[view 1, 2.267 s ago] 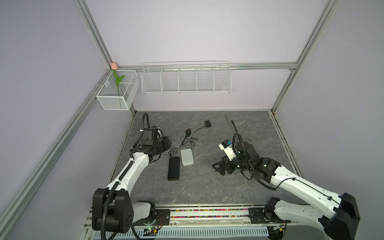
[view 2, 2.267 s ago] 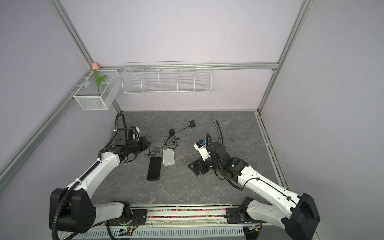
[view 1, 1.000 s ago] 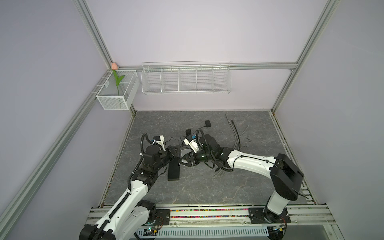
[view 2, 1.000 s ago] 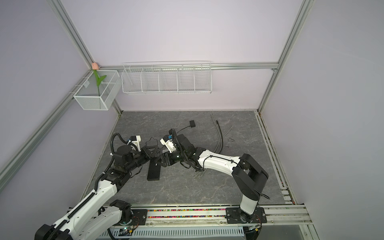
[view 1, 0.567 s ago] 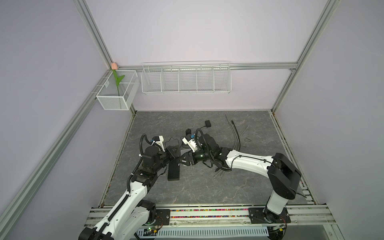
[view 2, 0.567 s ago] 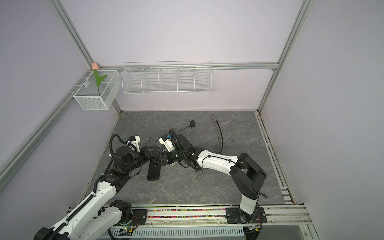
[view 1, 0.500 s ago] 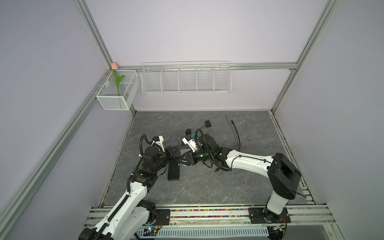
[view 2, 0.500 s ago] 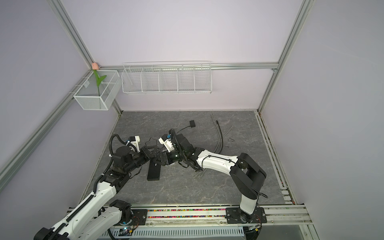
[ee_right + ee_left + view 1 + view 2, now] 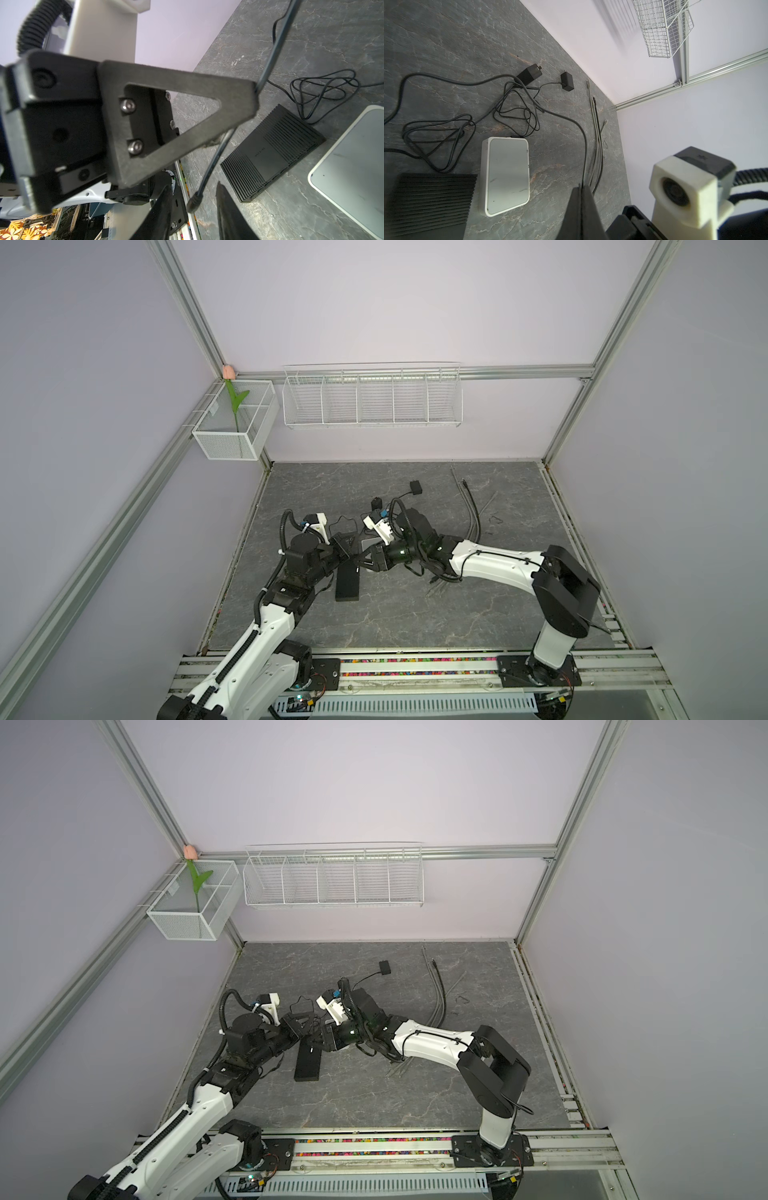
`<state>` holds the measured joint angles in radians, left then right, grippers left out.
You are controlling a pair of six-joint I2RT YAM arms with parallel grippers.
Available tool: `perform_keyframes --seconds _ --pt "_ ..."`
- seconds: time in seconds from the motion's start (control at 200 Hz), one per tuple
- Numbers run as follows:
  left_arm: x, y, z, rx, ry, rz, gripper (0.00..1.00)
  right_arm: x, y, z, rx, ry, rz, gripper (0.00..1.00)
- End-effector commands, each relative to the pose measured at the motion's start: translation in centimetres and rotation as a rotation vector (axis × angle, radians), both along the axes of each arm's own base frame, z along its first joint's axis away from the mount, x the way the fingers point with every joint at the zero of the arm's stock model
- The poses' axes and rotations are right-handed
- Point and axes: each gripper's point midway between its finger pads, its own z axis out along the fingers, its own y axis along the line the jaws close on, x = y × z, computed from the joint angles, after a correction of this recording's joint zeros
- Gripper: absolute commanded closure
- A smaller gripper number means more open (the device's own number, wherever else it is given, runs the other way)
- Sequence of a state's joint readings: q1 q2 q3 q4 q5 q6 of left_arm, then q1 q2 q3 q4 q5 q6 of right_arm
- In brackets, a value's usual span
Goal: Insert the plug into the switch port
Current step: 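Reach the right gripper across and grasp the black barrel-plug cable, then grasp the black finned switch with the left gripper while right holds cable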
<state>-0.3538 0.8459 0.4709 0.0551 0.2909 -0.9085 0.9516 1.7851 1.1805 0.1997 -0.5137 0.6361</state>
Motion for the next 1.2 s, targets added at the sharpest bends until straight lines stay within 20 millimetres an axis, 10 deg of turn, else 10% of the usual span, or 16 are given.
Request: perform_keyframes --seconds 0.0,0.24,0.66,0.82,1.025,1.195 --pt "0.1 0.0 0.2 -0.018 -0.011 0.014 1.0 0.1 0.7 0.3 0.016 -0.006 0.006 0.61" --pt "0.1 -0.1 0.0 -0.031 0.001 0.011 1.0 -0.1 0.8 1.0 0.036 -0.011 0.019 0.93" --pt "0.0 0.5 0.0 -0.018 0.014 0.04 1.0 -0.2 -0.7 1.4 0.011 -0.049 -0.014 0.93" --pt "-0.1 0.7 1.0 0.018 0.006 0.04 0.32 0.3 -1.9 1.1 -0.025 -0.067 -0.049 0.93" --pt "-0.6 2.1 1.7 0.123 0.025 0.079 0.25 1.7 -3.9 0.2 -0.085 -0.069 -0.106 0.93" --pt "-2.2 4.6 -2.6 0.298 0.185 0.135 0.2 4.4 -6.8 -1.0 -0.179 -0.07 -0.204 0.93"
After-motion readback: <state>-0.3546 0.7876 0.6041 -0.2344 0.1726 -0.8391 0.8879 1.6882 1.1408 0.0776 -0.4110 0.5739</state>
